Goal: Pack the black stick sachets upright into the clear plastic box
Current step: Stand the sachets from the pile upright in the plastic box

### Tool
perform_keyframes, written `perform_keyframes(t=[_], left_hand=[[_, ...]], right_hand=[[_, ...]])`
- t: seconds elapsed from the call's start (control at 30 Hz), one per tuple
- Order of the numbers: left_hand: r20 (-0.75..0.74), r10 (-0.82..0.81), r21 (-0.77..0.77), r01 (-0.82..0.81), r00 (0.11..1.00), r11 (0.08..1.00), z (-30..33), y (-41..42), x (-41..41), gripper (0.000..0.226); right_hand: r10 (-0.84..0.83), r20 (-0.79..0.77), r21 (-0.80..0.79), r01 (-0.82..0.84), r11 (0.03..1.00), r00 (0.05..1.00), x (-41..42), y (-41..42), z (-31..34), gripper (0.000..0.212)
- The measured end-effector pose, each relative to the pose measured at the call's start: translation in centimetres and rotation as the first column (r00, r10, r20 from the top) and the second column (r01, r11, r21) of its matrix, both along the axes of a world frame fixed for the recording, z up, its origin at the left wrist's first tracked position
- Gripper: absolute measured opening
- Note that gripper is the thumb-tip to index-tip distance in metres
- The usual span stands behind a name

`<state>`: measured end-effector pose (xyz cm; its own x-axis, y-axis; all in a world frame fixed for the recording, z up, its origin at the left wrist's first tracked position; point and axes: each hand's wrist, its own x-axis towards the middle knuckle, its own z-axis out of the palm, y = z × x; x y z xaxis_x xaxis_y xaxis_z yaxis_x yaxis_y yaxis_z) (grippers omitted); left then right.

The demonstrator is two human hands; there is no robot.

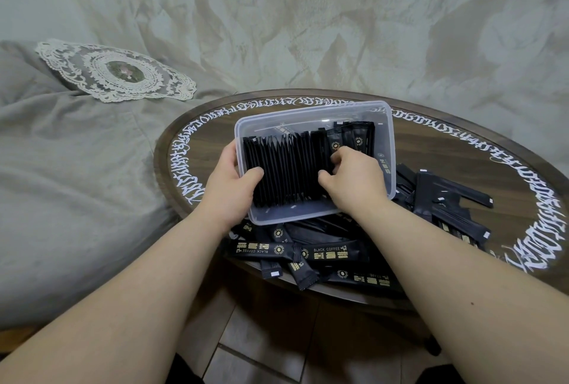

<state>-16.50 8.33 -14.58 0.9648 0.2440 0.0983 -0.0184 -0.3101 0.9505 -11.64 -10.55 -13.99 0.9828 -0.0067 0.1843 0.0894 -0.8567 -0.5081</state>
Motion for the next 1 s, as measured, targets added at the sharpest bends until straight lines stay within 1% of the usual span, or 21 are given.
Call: perform_keyframes(t=[0.13, 0.23, 0.33, 0.4, 0.63, 0.77, 0.93, 1.0], left_hand=[[-0.011, -0.003, 0.000, 0.003, 1.000, 1.000, 0.04, 0.07, -0.07, 0.061], [-0.013, -0.006, -0.005, 0.006, 1.000, 1.000, -0.01, 0.09, -0.07, 0.057], [-0.008, -0.001, -0.023, 0.001, 1.000, 1.000, -0.06, 0.06, 0.01, 0.054], [-0.011, 0.000, -0.038, 0.000, 1.000, 0.999, -0.06, -0.01, 0.05, 0.055], [-0.012, 0.019, -0.121, -0.020, 1.000, 0.992, -0.09, -0.63, 0.00, 0.061], [0.001, 0.023, -0.094, -0.023, 1.000, 0.995, -0.10, -0.79, 0.02, 0.051], [-0.002, 0.029, -0.017, -0.029, 1.000, 0.999, -0.33, -0.63, -0.03, 0.058], [-0.004, 0.049, -0.025, -0.049, 0.999, 0.999, -0.39, -0.64, 0.12, 0.060]], right_hand=[[-0.015, 0.017, 0.056, 0.014, 0.998, 1.000, 0.04, -0.08, -0.17, 0.035], [0.000, 0.042, 0.122, -0.005, 0.992, 0.999, -0.21, -0.15, -0.17, 0.030], [0.012, 0.075, 0.106, -0.020, 0.994, 0.997, -0.24, -0.26, -0.17, 0.022], [0.005, 0.075, 0.092, -0.012, 0.996, 0.997, -0.12, -0.24, -0.23, 0.021], [-0.003, 0.040, 0.075, 0.000, 0.997, 0.999, -0.06, 0.11, -0.27, 0.032], [-0.032, 0.005, 0.045, 0.032, 0.998, 0.999, 0.05, -0.07, -0.41, 0.033], [0.005, 0.002, 0.035, -0.005, 0.999, 1.000, -0.30, 0.09, -0.20, 0.040], [0.027, 0.001, 0.019, -0.027, 0.999, 1.000, -0.33, 0.10, -0.20, 0.040]])
